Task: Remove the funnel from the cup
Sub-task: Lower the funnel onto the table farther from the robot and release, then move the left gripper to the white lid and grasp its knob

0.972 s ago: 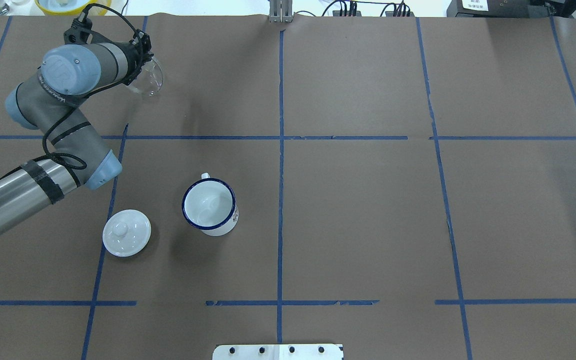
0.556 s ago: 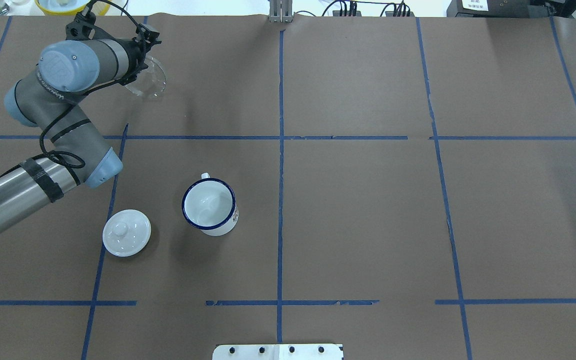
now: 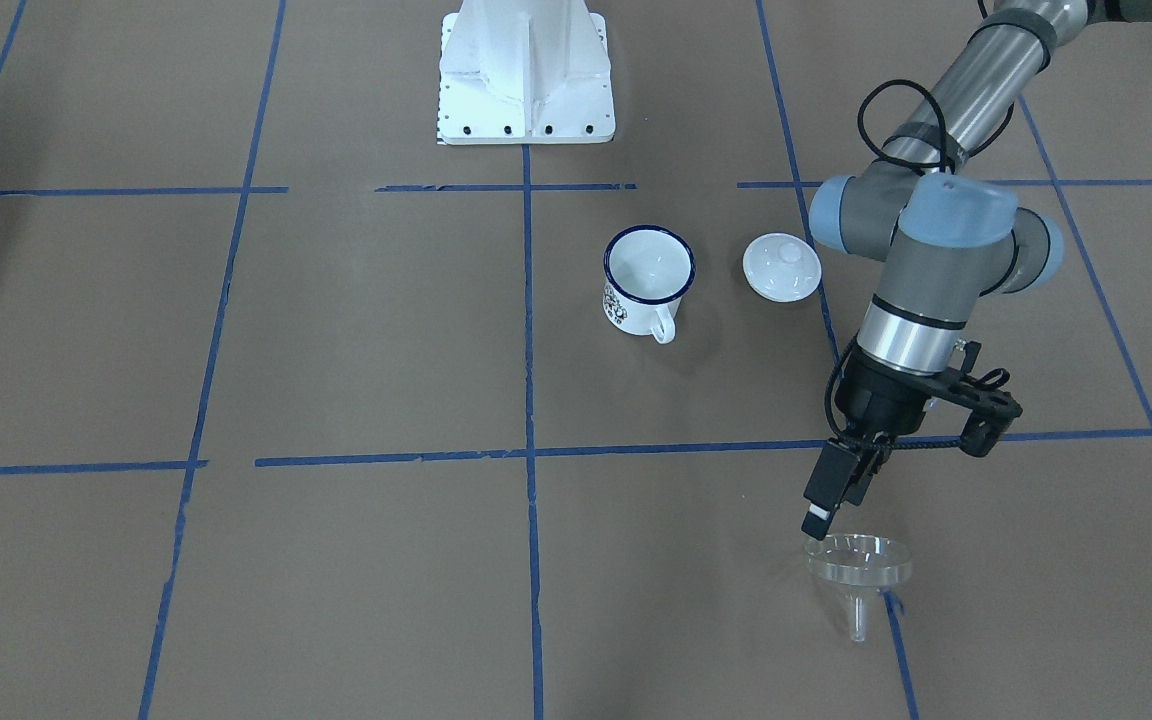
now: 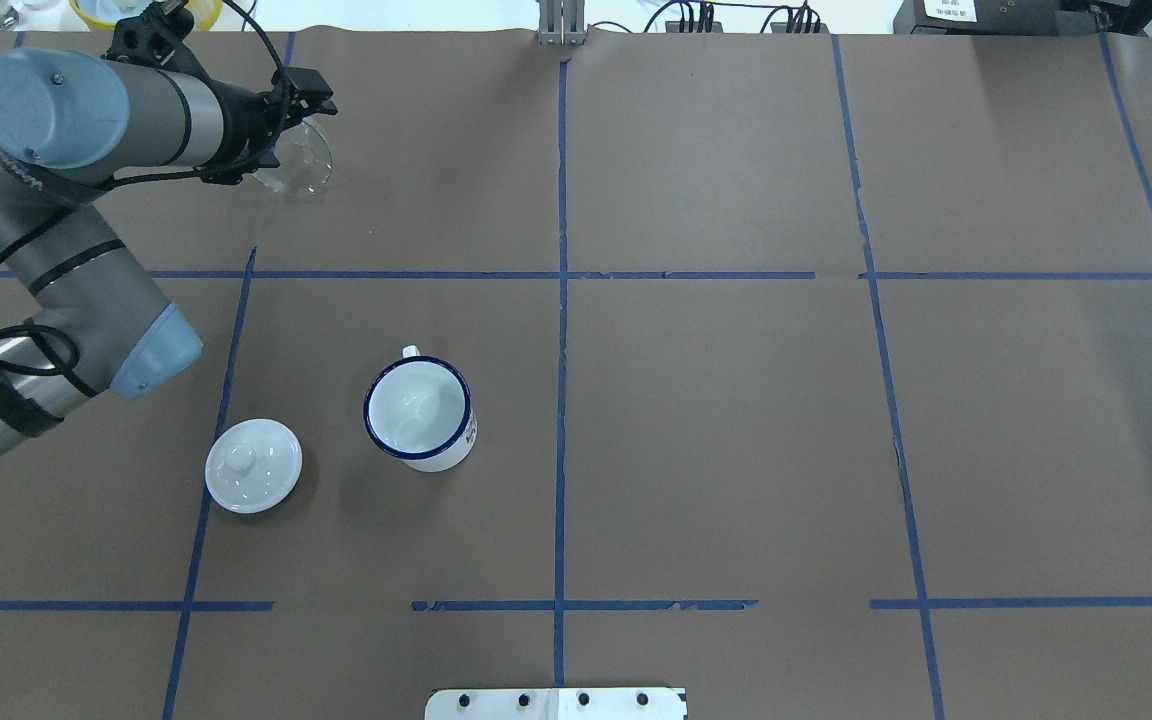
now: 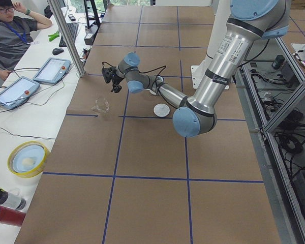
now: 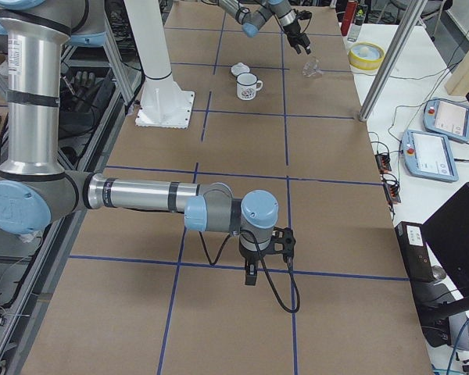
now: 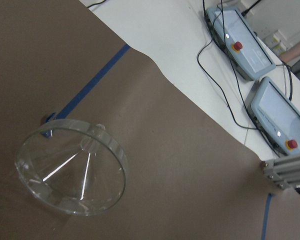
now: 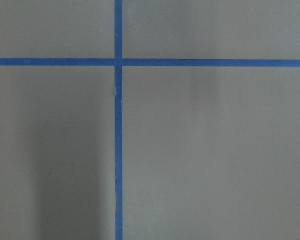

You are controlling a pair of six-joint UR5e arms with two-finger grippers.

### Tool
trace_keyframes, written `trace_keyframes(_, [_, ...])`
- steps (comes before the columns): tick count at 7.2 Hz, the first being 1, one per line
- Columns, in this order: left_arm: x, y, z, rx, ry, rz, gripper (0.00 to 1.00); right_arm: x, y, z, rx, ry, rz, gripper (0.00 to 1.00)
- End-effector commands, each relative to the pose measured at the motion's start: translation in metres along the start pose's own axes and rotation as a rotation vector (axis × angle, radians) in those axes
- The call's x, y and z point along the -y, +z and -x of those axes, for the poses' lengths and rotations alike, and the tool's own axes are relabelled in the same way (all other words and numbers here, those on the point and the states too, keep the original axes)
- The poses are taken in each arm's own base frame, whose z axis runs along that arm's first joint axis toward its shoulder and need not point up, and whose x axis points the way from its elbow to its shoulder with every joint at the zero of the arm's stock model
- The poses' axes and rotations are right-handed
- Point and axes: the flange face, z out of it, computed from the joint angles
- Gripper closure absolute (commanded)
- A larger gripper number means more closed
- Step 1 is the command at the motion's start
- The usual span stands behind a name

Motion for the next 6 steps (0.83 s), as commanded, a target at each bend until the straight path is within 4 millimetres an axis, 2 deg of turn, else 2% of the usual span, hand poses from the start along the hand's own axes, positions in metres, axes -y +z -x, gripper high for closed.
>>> trace_keyframes(1, [-0.026,-0.079,0.007,0.099,0.153,0.128,0.00,0.000,0.000,0.000,0.000,0.000,0.000,0.00])
trace_keyframes(2, [-0.033,-0.110,0.021,0.146,0.159,0.171,0.00,0.000,0.000,0.000,0.000,0.000,0.000,0.00])
trace_keyframes(3, [-0.050,-0.130,0.044,0.166,0.160,0.213,0.00,0.000,0.001,0.000,0.000,0.001,0.001,0.00])
trace_keyframes(4, [-0.092,-0.123,0.076,0.219,0.190,0.291,0.00,0.000,0.000,0.000,0.000,0.000,0.000,0.00])
trace_keyframes(5, [-0.129,-0.110,0.097,0.265,0.222,0.358,0.00,0.000,0.000,0.000,0.000,0.000,0.000,0.00])
trace_keyframes(6, [-0.159,-0.100,0.106,0.290,0.251,0.410,0.00,0.000,0.000,0.000,0.000,0.000,0.000,0.00])
